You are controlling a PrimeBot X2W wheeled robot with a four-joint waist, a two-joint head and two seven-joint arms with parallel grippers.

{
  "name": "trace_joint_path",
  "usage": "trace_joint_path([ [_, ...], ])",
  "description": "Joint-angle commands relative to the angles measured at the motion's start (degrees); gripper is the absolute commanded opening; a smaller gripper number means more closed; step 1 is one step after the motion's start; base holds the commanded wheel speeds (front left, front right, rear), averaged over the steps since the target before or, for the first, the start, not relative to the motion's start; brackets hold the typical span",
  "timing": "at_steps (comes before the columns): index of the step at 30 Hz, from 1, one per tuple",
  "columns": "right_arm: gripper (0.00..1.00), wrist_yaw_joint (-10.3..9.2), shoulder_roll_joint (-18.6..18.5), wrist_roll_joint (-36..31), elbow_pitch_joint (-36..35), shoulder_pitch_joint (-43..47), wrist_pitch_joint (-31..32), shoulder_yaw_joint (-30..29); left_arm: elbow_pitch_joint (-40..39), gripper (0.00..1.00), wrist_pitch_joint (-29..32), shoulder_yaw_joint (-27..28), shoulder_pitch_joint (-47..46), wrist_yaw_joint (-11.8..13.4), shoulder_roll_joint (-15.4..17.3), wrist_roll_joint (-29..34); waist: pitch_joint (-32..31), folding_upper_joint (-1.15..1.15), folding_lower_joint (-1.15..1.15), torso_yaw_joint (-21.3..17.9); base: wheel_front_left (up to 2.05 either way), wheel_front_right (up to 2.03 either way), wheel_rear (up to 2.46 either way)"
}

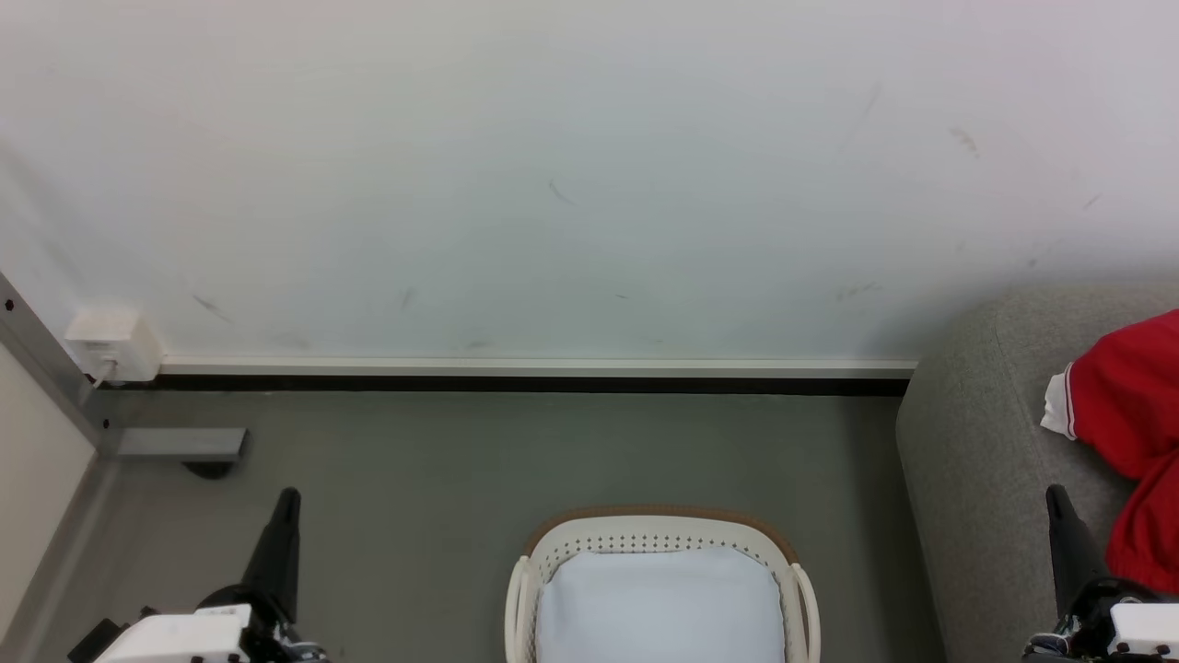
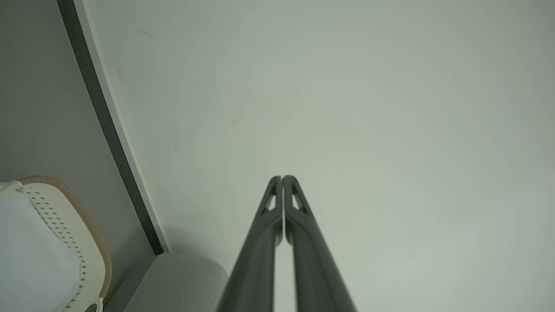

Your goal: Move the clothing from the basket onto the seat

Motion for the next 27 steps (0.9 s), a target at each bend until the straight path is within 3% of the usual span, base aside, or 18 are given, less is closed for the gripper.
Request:
trace_joint_path([
  [1,0.00,-0.12,-0.2,0.3,-0.3,-0.4,0.2,-0.3,-0.2,0.00,0.3,0.1,-0.4,-0.1,0.4,-0.7,0.0,0.00,0.00,0.0,0.00,0.00,0.00],
  [27,0.00,-0.12,-0.1,0.1,-0.3,-0.4,0.3,-0.4,-0.2,0.00,0.3,0.1,-0.4,-0.2,0.4,-0.7,0.0,0.00,0.00,0.0,0.00,0.00,0.00],
])
